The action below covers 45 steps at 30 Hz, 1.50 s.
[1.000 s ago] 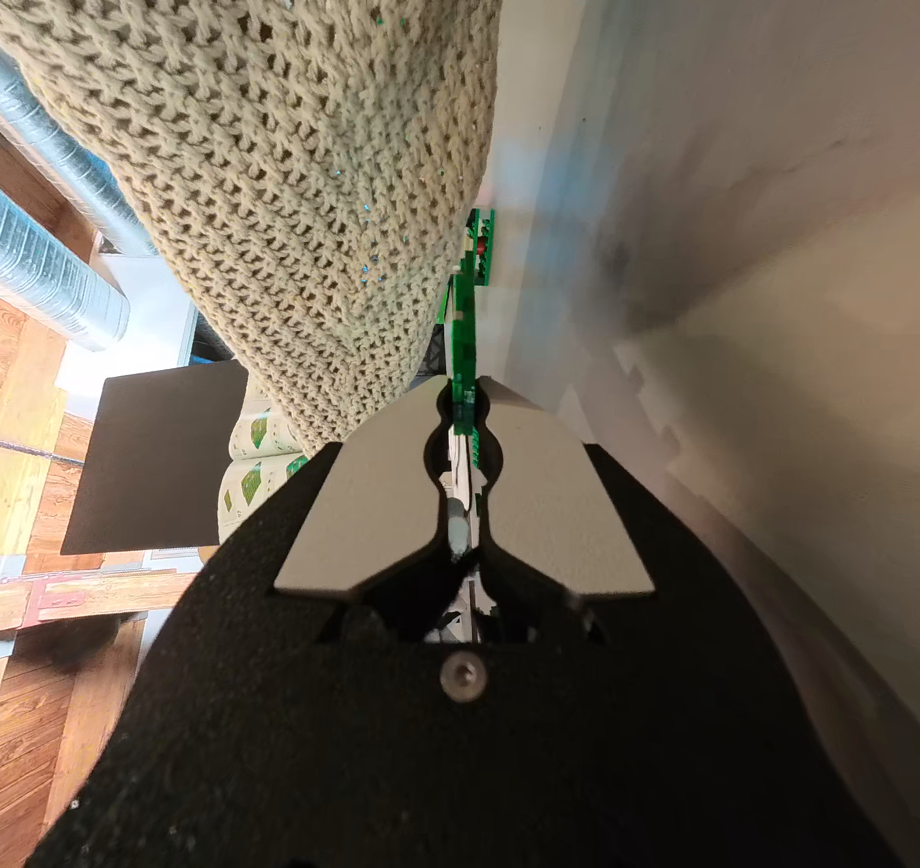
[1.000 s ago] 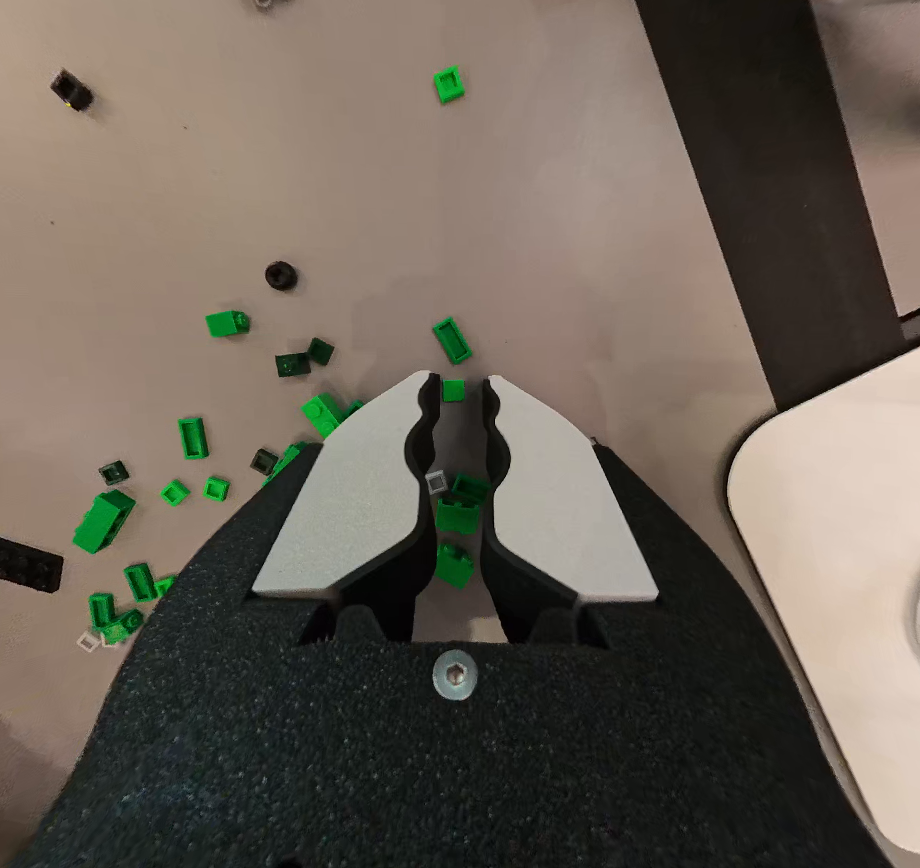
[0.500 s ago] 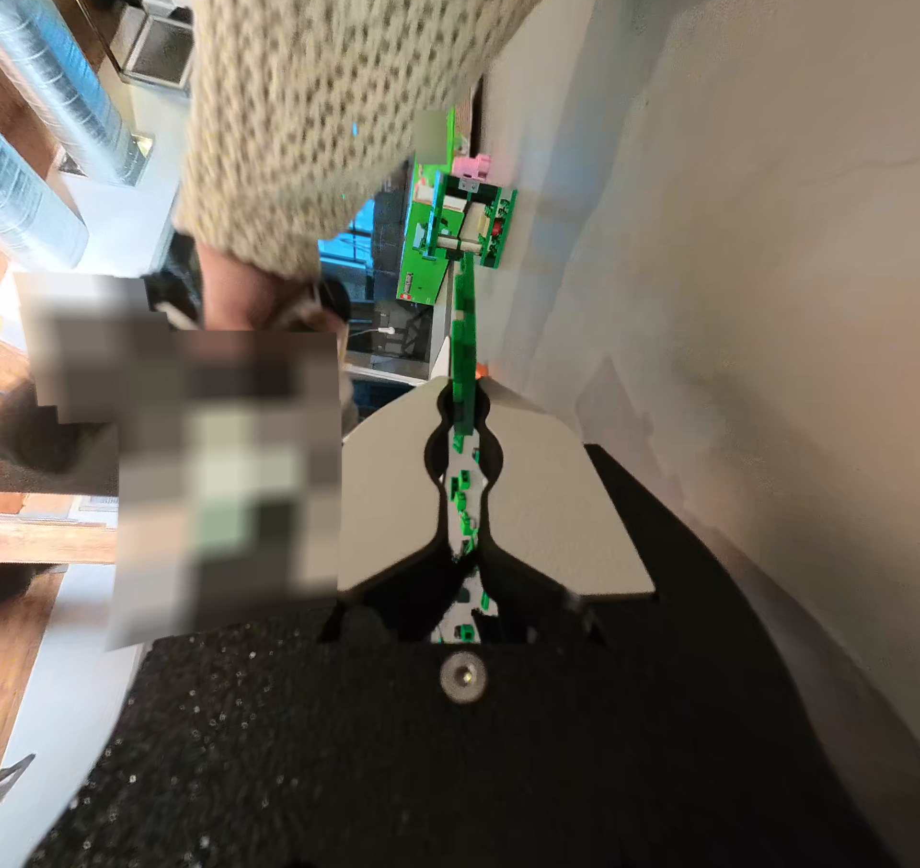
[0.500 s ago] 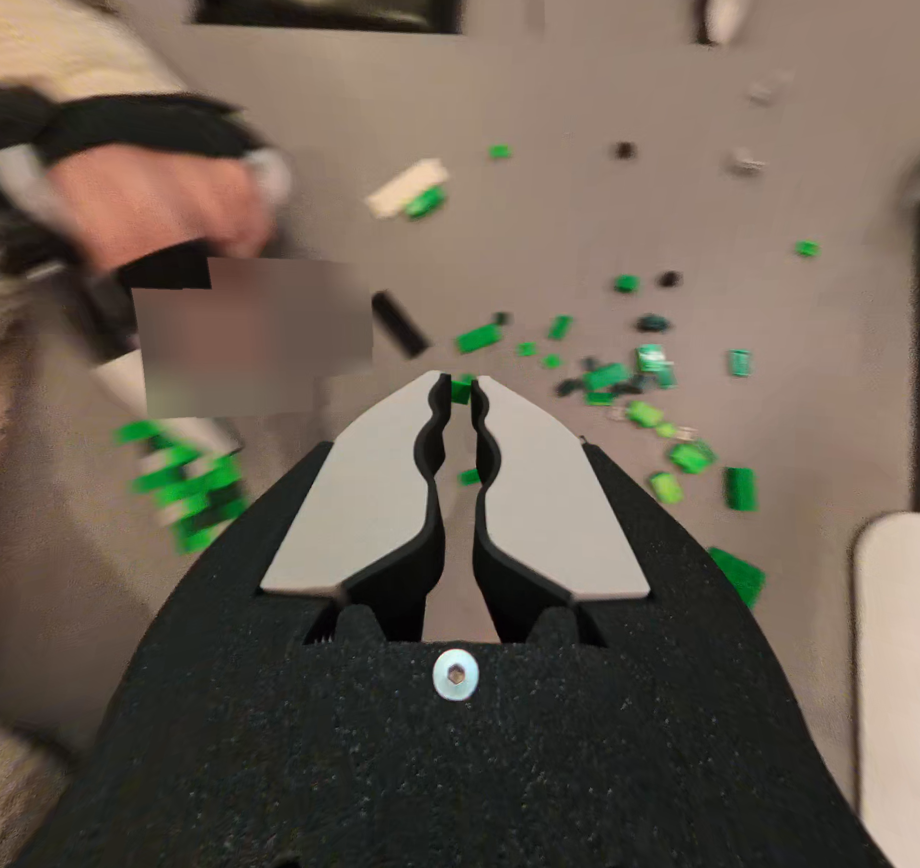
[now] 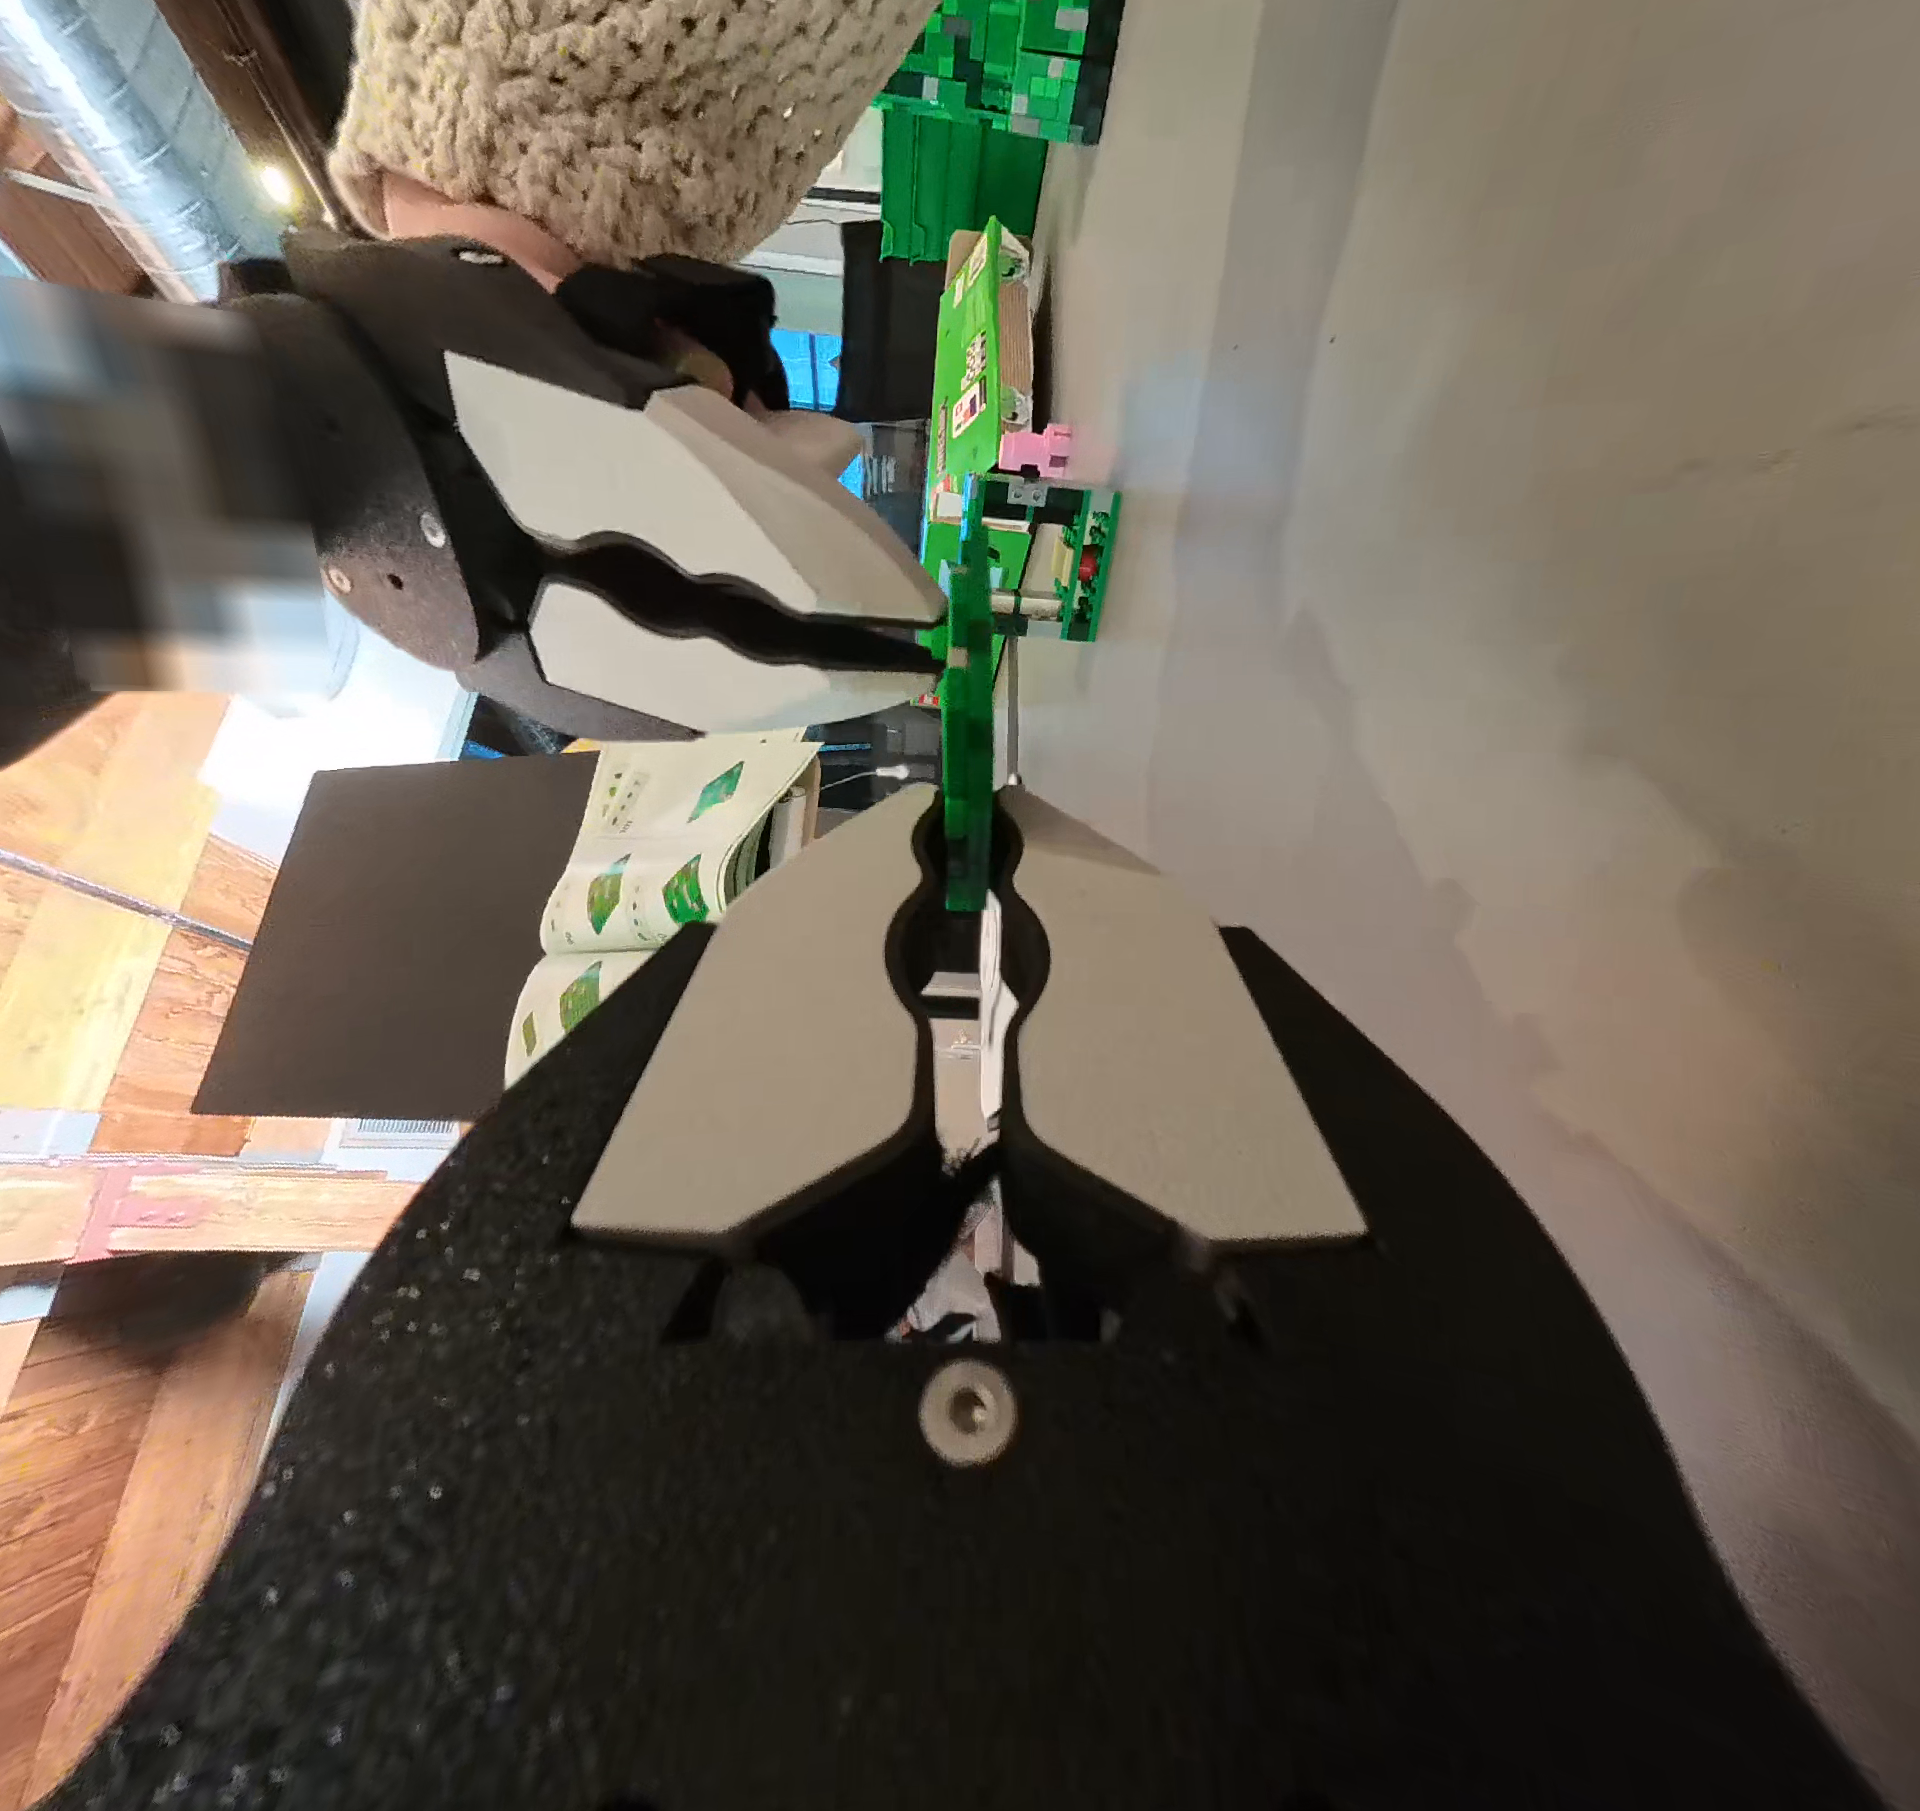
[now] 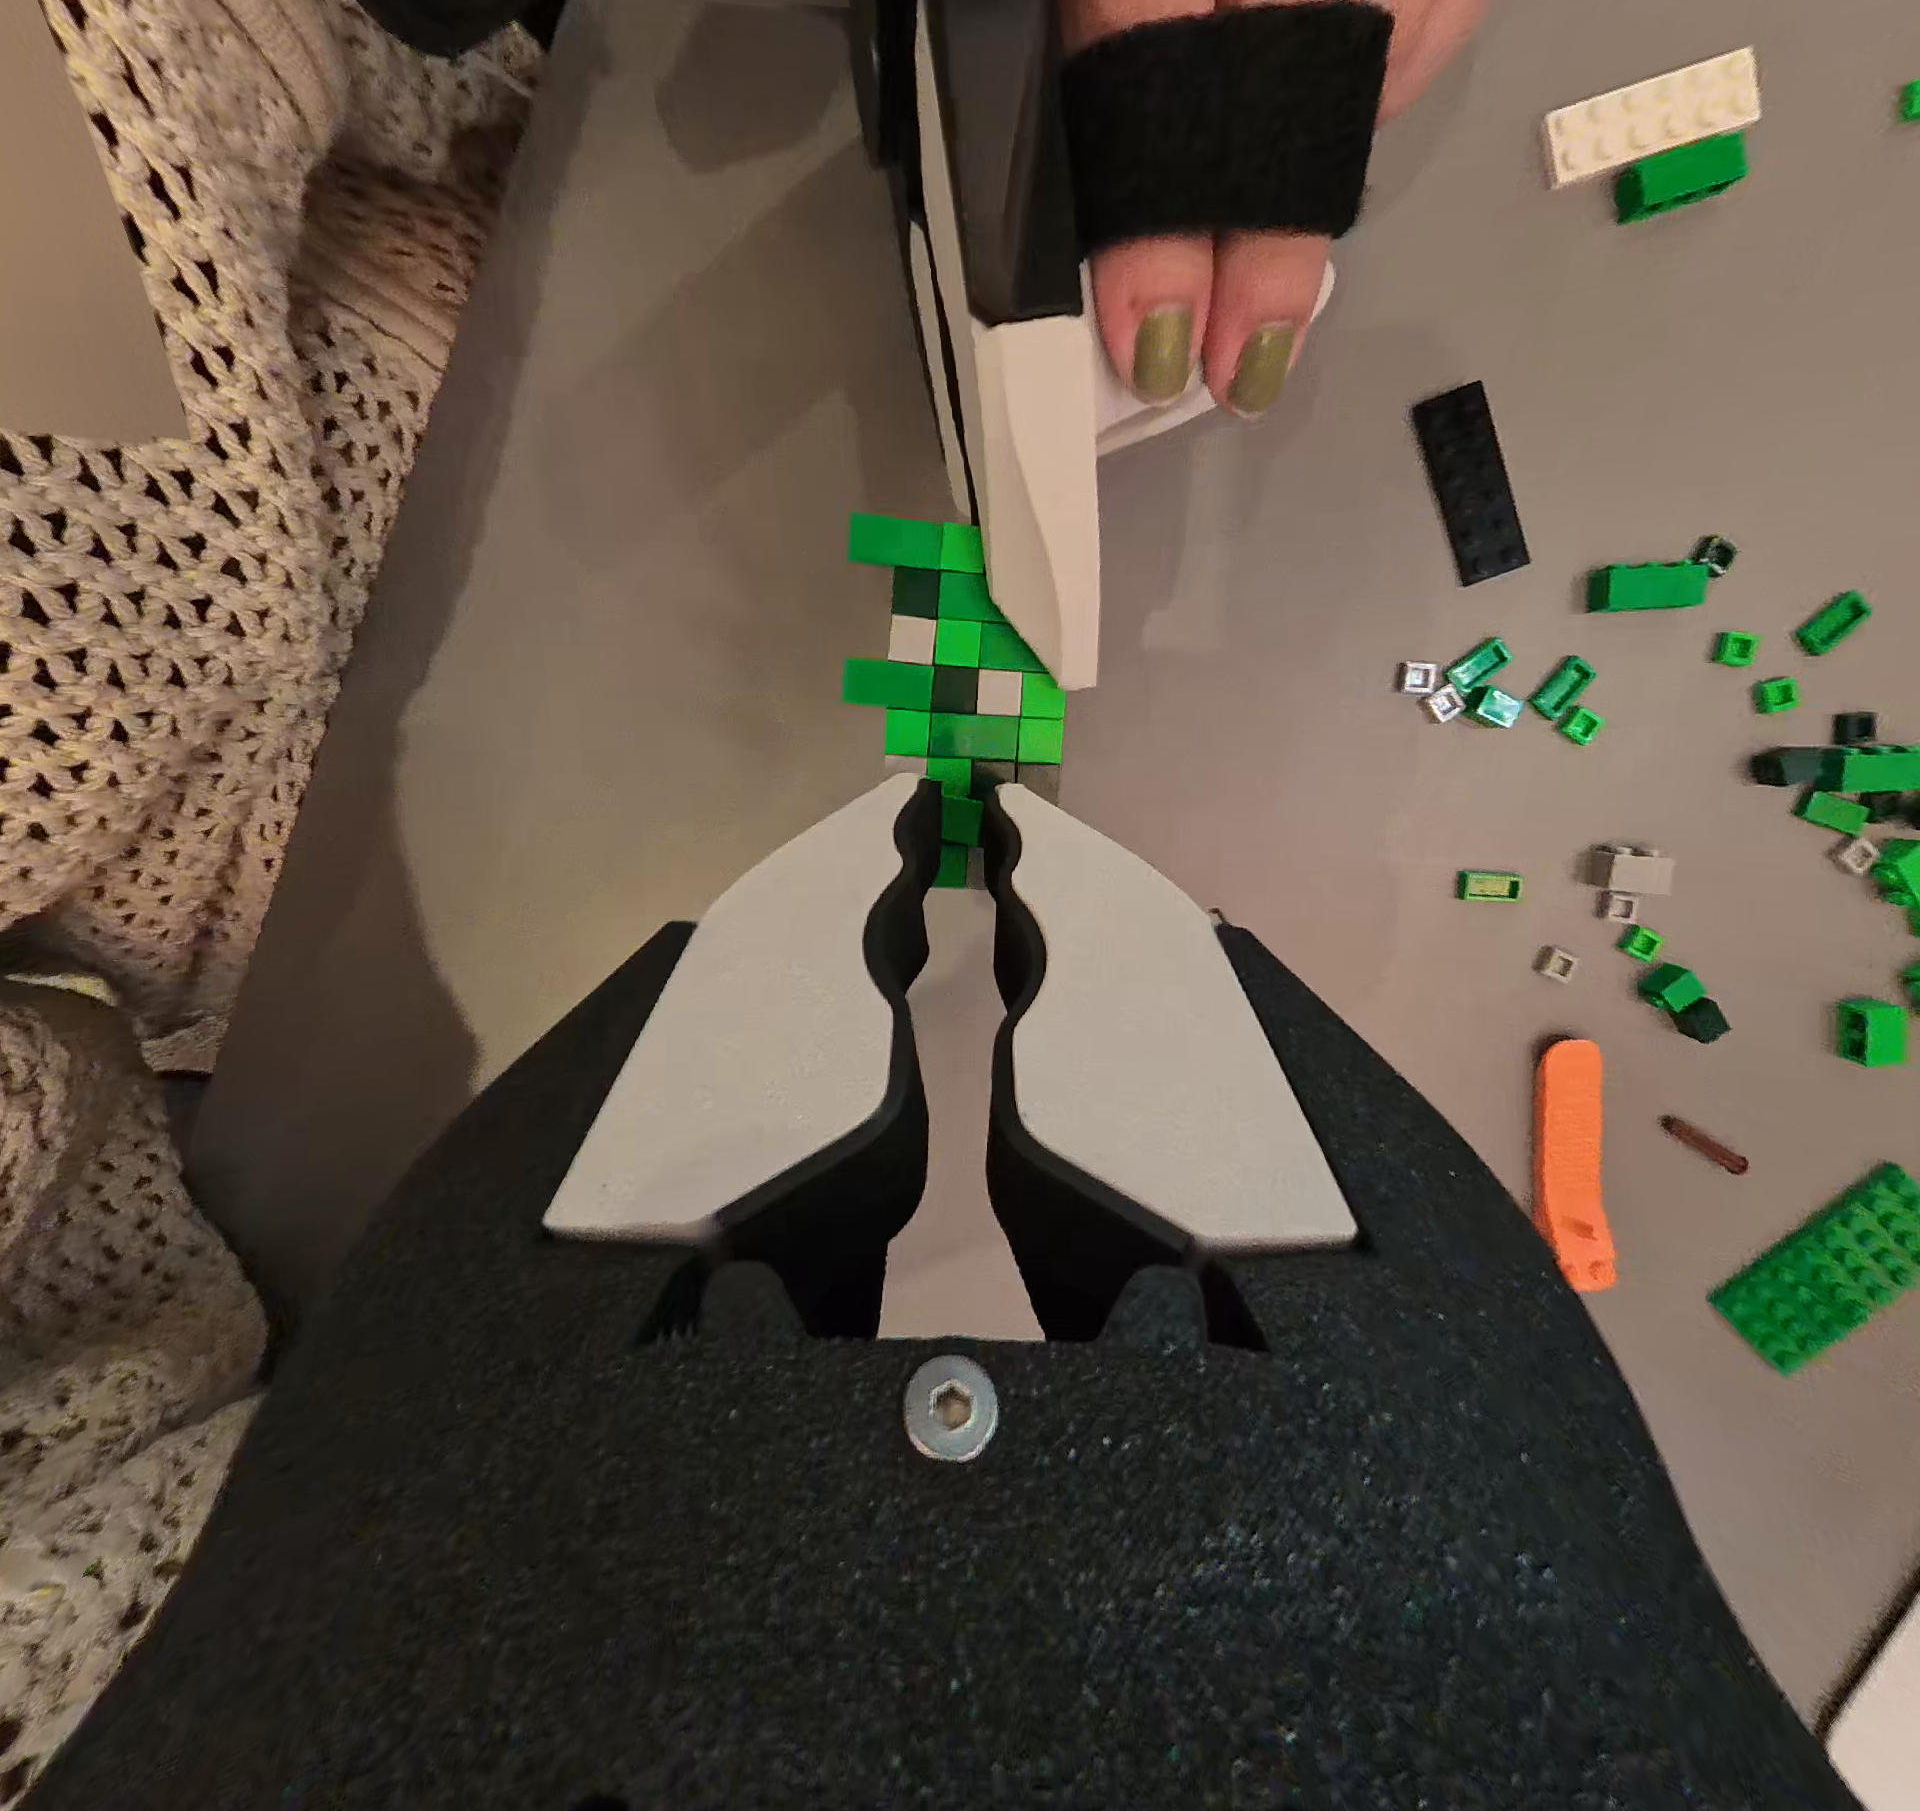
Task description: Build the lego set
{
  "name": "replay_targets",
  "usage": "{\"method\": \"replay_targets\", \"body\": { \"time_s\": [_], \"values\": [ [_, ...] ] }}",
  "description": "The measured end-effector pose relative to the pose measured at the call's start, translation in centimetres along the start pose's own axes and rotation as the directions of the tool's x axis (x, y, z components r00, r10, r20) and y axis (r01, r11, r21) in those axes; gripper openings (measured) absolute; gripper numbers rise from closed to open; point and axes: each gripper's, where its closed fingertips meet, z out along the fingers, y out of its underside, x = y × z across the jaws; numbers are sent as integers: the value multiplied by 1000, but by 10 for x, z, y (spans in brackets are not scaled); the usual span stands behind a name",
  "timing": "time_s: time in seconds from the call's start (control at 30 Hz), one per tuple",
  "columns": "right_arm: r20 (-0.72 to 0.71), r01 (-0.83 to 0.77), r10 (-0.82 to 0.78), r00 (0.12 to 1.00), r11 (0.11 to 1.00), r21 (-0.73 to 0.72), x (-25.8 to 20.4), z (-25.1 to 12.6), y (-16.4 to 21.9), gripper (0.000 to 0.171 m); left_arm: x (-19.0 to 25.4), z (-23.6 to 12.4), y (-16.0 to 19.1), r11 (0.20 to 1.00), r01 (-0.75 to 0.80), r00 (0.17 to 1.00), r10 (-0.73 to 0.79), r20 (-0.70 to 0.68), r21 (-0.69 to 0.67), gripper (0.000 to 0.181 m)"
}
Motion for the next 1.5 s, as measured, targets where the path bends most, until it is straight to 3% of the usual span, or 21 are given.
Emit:
{"method": "replay_targets", "body": {
  "time_s": [0.13, 0.23, 0.4, 0.6, 0.8, 1.0, 1.5],
  "values": [
    [-1, 5, -5, 1000, 1000, -3, 1, 1, -2, 9, 2, 0, 0, 1000, 19, 1000, -18, -9, 7, 6],
    [-43, 5, -4, 999, 999, 34, 1, -7, -5, 24, 1, 0, 2, 999, 32, 999, -32, -8, 4, 6],
    [-277, 46, -19, 961, 995, 94, -1, -16, -4, 35, -3, 0, 9, 998, 48, 999, -48, 3, -31, 6],
    [-719, 177, -114, 685, 984, 13, 13, -10, -2, 42, -6, 0, 16, 989, 128, 992, -128, 2, -68, 6],
    [-850, 277, -306, 429, 940, -199, 23, -2, -5, 24, -3, 1, 15, 986, 154, 987, -156, -25, -71, 6],
    [-847, 266, -302, 438, 943, -199, 30, 3, -6, 13, -3, 0, 14, 985, 161, 986, -163, -28, -67, 6],
    [-859, 266, -207, 468, 960, -86, 22, -3, -5, 10, -2, 2, 15, 963, 254, 964, -259, -59, -90, 6]
  ]
}}
